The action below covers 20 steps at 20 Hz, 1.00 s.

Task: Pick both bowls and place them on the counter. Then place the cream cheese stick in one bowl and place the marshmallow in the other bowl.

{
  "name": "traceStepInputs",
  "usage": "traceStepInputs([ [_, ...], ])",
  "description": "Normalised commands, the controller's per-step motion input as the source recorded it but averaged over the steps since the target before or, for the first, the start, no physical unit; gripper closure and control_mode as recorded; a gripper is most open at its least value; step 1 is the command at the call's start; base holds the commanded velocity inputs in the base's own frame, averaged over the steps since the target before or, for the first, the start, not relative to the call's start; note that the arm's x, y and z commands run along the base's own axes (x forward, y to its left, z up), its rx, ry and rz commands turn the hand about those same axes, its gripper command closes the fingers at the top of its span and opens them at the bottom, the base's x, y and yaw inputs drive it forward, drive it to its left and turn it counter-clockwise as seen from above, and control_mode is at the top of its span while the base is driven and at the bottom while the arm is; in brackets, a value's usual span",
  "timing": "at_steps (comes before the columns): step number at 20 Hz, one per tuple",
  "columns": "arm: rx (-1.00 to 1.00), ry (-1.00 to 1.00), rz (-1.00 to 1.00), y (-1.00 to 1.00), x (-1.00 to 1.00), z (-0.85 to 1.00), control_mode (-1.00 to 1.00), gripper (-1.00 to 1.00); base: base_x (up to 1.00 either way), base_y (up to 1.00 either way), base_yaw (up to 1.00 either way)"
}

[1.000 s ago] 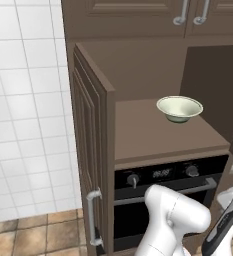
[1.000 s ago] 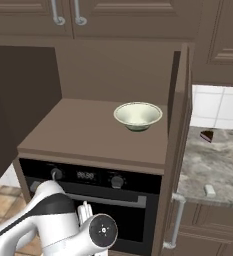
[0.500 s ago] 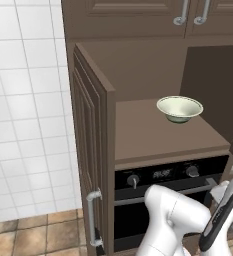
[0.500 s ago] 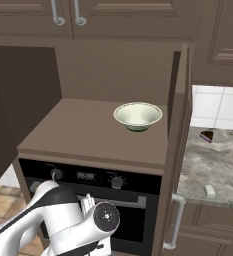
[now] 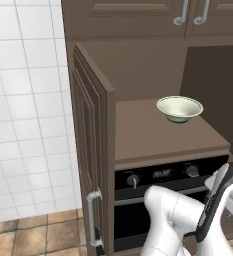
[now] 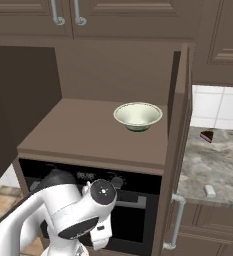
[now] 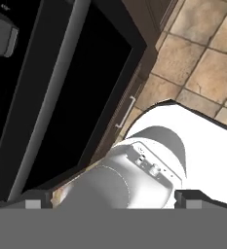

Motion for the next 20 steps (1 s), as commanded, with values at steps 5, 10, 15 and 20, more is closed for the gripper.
traceStepInputs([
  [5,-0.17,0.00,0.12,0.00,0.00,0.23,-1.00,-1.00,0.00,0.00,0.00],
  [10,-0.20,-0.02,0.21,0.08,0.00,0.15,-1.00,-1.00,0.00,0.00,0.00],
  [15,-0.29,-0.10,0.30,0.04,0.00,0.15,-1.00,-1.00,0.00,0.00,0.00],
  [20,-0.24,-0.10,0.35,0.13,0.07,0.13,-1.00,-1.00,0.00,0.00,0.00],
])
